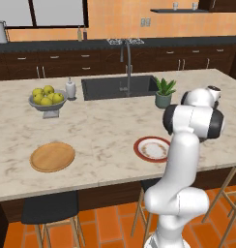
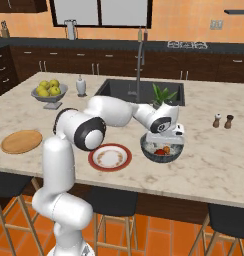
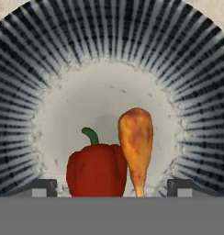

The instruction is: Pick the chicken drumstick and bell pepper from their plates and place them in the bowl. Then put the bowl in the fridge.

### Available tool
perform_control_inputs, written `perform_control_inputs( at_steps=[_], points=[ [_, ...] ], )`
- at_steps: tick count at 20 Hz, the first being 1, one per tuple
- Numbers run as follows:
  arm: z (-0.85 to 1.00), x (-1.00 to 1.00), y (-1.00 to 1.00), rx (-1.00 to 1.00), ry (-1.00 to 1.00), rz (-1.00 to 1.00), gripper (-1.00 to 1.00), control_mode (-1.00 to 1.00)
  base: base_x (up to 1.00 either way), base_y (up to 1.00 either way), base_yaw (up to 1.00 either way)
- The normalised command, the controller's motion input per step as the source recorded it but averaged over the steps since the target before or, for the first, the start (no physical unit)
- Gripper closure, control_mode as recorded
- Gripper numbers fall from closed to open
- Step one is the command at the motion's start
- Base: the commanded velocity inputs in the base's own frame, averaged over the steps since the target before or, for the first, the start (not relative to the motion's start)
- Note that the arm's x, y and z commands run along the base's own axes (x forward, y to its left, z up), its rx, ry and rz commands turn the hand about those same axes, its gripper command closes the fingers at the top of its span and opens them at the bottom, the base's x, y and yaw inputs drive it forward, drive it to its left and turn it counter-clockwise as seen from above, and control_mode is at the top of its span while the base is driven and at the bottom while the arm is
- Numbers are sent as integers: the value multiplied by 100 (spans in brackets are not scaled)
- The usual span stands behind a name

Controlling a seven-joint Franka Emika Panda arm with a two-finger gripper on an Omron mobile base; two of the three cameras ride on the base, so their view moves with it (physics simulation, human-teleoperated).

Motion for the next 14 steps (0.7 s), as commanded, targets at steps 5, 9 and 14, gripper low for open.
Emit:
perform_control_inputs(
  at_steps=[5,9,14],
  points=[
    [38,-12,39,-3,1,0,-100,-100,0,0,0],
    [11,-22,60,-1,8,0,-100,-100,0,0,0],
    [5,-23,52,0,5,0,-100,-100,0,0,0]
  ],
)
